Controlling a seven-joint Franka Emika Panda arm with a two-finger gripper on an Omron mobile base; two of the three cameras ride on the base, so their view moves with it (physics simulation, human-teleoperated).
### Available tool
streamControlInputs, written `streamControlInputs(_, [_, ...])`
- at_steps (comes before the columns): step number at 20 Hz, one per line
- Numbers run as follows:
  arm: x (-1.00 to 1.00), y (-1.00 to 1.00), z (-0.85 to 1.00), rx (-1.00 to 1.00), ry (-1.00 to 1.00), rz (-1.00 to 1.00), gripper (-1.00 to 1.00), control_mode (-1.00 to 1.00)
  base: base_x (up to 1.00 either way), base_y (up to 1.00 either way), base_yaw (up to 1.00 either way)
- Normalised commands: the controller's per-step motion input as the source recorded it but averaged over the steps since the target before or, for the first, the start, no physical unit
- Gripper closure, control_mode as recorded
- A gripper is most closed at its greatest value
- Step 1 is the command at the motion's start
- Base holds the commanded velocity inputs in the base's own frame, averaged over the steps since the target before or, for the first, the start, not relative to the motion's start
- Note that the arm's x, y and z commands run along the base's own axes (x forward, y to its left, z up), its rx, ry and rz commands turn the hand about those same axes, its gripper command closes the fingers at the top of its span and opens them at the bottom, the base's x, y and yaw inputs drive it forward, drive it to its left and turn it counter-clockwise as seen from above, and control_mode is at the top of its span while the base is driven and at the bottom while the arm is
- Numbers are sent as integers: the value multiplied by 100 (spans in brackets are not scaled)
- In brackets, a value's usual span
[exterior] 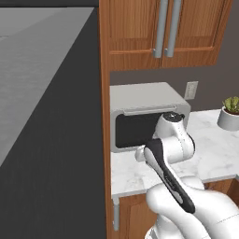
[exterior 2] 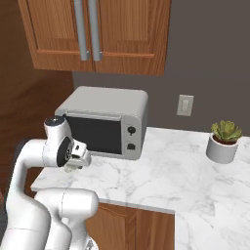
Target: Place the garlic in the correct fridge rack based on whether it is a fruit or vegetable. Finally, close the fridge door.
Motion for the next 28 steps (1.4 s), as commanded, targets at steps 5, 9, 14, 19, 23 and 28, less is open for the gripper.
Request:
streamControlInputs(5, [-44,-39,100,3,-18,-5,100,-100,0,0,0])
streamControlInputs(9, [-21,9,64,0,-5,-2,100,-100,0,0,0])
streamControlInputs(14, [0,6,-2,0,4,0,100,-100,0,0,0])
streamControlInputs(19, [-7,0,-8,0,0,0,100,100,-60,-3,-3])
streamControlInputs(23, [0,0,0,0,0,0,100,100,-100,-10,-2])
streamControlInputs(28, [0,0,0,0,0,0,100,100,-100,-11,0])
